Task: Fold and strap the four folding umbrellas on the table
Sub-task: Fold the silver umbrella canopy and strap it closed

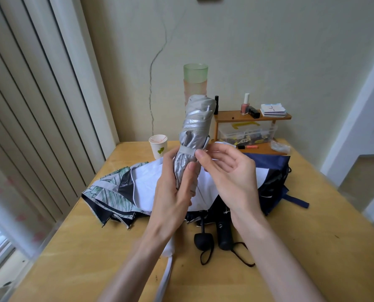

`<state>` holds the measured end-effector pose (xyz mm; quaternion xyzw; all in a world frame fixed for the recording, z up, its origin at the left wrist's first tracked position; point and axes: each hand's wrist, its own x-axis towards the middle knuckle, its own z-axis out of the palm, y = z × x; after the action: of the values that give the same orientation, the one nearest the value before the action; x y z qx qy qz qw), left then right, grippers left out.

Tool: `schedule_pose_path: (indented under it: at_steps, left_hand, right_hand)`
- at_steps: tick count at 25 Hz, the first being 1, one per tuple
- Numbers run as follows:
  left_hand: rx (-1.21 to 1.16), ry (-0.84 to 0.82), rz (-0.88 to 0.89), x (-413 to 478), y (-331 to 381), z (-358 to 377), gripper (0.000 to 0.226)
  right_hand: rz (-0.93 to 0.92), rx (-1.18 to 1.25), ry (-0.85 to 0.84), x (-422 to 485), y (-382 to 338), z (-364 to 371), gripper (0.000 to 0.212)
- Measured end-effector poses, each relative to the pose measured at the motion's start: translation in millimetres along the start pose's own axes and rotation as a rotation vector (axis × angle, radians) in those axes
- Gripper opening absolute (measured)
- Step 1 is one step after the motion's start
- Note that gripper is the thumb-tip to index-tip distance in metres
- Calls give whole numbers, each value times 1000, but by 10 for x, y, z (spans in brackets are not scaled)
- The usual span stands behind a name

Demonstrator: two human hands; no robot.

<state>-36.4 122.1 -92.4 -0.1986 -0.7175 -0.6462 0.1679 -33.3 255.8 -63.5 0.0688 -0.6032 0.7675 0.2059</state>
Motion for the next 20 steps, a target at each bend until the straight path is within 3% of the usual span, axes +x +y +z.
schedule_pose_path:
  at_steps: [7, 12, 15, 20]
  left_hand:
    - [-90, -26, -24, -28, 55, 17, 23]
    - [-121, -151, -149, 9, 146, -63, 32]
    - [-122, -255, -222, 20, 183, -100, 39]
    - [3, -107, -111, 134, 164, -172, 35]
  right_hand:
    - [37, -4, -39, 44, 23, -34, 15]
    - [138, 21, -250, 26, 15, -72, 26]
    - [92, -14, -250, 24, 51, -64, 23]
    - [-20, -116, -246, 44, 153, -60, 17]
